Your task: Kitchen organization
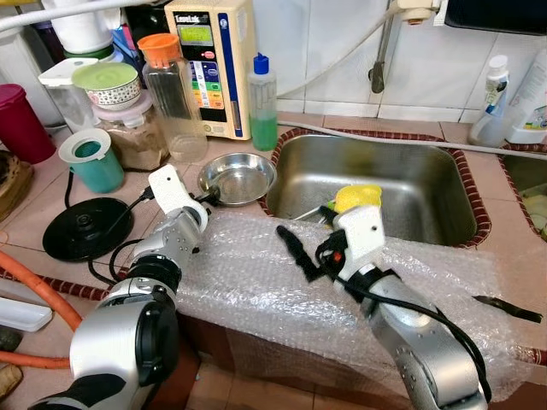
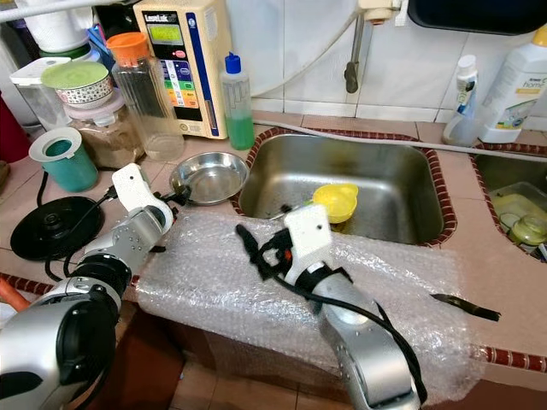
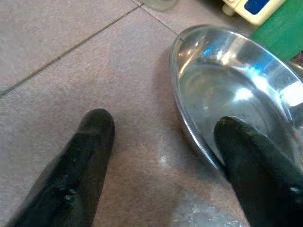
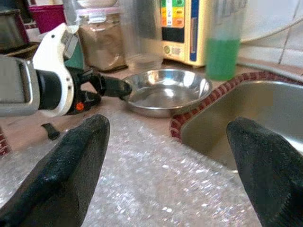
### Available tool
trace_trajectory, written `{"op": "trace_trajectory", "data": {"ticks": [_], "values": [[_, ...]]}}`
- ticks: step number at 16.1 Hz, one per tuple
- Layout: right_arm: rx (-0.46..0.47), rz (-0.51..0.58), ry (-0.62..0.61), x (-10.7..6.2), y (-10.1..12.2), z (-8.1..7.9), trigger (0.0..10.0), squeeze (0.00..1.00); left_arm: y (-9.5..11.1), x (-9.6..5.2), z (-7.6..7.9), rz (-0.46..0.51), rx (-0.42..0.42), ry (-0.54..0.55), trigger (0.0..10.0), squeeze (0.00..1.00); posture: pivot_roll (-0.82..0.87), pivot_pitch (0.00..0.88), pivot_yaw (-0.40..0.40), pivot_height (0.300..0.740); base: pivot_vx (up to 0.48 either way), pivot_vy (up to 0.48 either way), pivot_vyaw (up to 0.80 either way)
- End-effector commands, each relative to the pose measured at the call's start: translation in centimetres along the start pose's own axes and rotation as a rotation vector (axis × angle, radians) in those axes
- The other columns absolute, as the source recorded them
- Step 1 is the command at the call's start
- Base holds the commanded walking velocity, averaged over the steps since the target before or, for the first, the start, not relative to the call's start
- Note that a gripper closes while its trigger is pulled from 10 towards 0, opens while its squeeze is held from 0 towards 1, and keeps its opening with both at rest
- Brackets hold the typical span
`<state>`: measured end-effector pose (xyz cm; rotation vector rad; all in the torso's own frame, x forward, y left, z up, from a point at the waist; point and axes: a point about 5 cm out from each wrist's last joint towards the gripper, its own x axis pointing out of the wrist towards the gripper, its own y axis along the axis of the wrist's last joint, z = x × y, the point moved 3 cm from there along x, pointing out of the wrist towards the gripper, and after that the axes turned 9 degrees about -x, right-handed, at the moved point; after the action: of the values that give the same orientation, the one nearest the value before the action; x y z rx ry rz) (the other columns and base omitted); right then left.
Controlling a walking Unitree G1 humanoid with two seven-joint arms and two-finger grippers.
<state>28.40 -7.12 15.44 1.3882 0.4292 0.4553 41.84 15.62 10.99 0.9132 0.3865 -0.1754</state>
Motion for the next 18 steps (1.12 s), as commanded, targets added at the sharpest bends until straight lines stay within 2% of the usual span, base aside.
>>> {"op": "trace_trajectory", "data": {"ticks": [1,7,13,18], "values": [[-0.005,0.01,0.022,-0.1,0.4,-0.4,10.0,0.0,0.7,0.0,-0.3,0.007,0.019,0.019,0.0,0.0,-0.05,0.0,0.125,0.74,0.0,0.0,0.0],[-0.009,-0.008,0.028,0.1,0.2,-0.4,10.0,0.0,0.9,0.0,-1.9,0.002,0.067,0.082,0.0,0.0,-0.03,0.0,0.116,0.74,0.0,0.0,0.0],[-0.001,-0.013,0.046,0.3,0.1,-0.4,10.0,0.0,1.8,-0.2,-3.7,0.036,0.06,0.137,0.0,0.0,-0.02,0.0,0.1,0.74,0.0,0.0,0.0],[0.079,-0.024,0.142,0.2,0.0,-1.0,10.0,0.0,2.2,-0.2,-2.5,0.095,0.04,0.055,0.0,0.0,-0.01,0.0,0.09,0.74,0.0,0.0,0.0]]}}
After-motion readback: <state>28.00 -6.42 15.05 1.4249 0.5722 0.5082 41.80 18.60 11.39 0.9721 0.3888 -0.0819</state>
